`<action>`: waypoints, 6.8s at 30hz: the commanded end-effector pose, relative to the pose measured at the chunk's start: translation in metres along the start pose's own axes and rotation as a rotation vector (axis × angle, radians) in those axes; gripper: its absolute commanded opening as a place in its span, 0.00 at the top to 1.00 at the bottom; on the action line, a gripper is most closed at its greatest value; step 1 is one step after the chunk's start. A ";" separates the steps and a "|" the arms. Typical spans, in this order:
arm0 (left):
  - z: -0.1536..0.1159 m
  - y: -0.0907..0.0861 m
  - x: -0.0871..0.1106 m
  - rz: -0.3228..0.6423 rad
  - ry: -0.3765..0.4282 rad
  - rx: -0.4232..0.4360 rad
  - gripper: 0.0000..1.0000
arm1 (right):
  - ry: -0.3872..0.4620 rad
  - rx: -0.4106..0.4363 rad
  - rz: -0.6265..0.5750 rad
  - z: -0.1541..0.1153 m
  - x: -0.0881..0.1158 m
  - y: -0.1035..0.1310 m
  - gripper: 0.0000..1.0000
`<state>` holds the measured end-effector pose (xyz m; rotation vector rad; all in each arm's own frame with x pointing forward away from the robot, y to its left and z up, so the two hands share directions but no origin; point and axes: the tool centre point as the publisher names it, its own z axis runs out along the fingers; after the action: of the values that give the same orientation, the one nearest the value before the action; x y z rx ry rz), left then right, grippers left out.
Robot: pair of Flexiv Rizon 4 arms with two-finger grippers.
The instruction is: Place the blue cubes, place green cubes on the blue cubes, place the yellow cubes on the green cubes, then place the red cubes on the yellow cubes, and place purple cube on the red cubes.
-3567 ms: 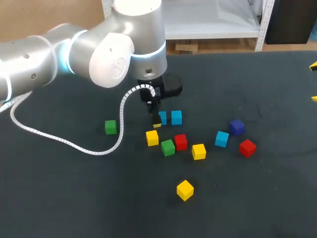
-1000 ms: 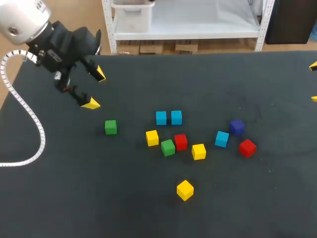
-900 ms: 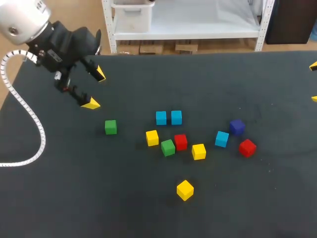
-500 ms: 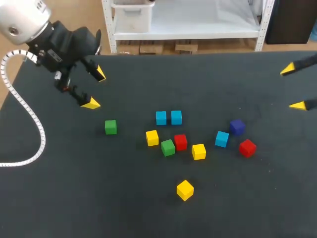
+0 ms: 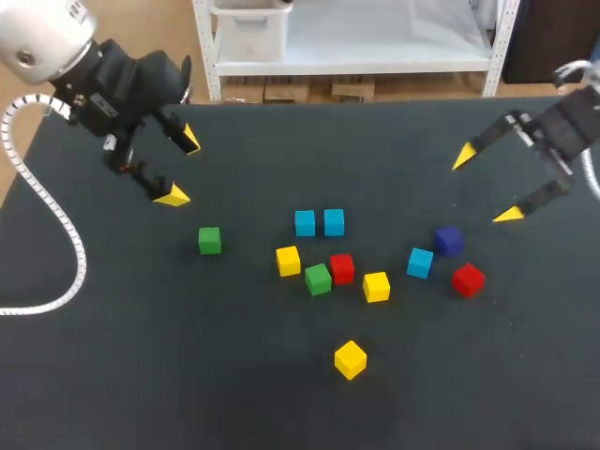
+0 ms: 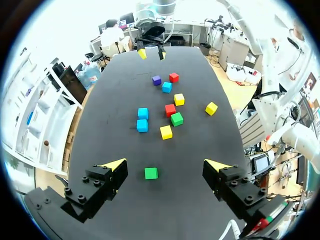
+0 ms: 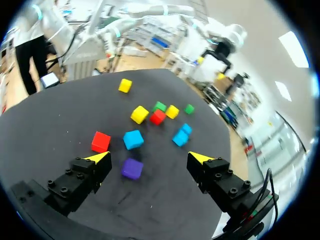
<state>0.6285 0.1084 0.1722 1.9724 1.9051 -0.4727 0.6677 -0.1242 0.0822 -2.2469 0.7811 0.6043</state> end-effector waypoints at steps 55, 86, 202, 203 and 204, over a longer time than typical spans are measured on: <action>0.000 0.001 0.001 0.002 -0.001 0.000 0.00 | 0.284 -0.444 -0.120 0.096 0.006 0.016 0.00; 0.000 0.001 0.001 0.002 -0.001 0.000 0.00 | 0.300 -0.526 -0.109 0.105 0.003 0.023 0.52; 0.000 0.001 0.001 0.002 -0.001 0.000 0.00 | 0.608 0.137 0.798 0.130 0.013 -0.055 1.00; 0.000 0.001 0.001 0.002 -0.001 0.000 0.00 | 0.601 0.141 0.800 0.130 0.014 -0.055 1.00; 0.000 0.001 0.001 0.002 -0.001 0.000 0.00 | 0.598 0.143 0.800 0.130 0.015 -0.055 1.00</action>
<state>0.6286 0.1083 0.1722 1.9722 1.9057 -0.4726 0.6877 -0.0027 0.0159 -1.9351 1.9999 0.1759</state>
